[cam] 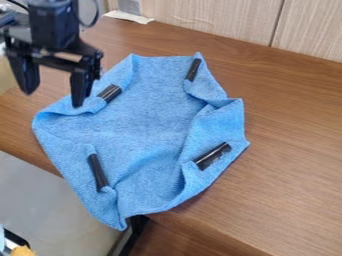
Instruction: Unfold the cloth the right to the left
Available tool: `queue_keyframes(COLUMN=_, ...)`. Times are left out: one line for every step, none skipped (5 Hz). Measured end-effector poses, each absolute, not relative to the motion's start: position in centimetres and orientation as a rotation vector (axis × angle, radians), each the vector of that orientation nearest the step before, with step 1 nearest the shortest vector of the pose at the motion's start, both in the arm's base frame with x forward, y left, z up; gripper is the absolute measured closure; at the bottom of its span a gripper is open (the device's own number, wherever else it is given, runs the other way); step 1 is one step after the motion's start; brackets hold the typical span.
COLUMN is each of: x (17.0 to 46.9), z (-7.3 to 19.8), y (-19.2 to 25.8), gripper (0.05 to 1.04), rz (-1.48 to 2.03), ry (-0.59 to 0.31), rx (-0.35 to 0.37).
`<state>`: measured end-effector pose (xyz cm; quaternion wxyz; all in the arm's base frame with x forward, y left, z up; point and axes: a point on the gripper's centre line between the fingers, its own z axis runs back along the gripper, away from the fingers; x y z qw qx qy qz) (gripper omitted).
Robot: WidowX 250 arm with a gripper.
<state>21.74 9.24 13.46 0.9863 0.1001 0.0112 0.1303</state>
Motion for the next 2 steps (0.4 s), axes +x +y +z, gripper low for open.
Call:
queue_keyframes(x=22.9, z=15.9, y=8.7, gripper=0.083, rz=0.218, ry=0.005, rx=0.243)
queue_keyframes(x=24.3, z=17.5, y=7.7, gripper=0.083, rz=0.135, ry=-0.041, rx=0.241)
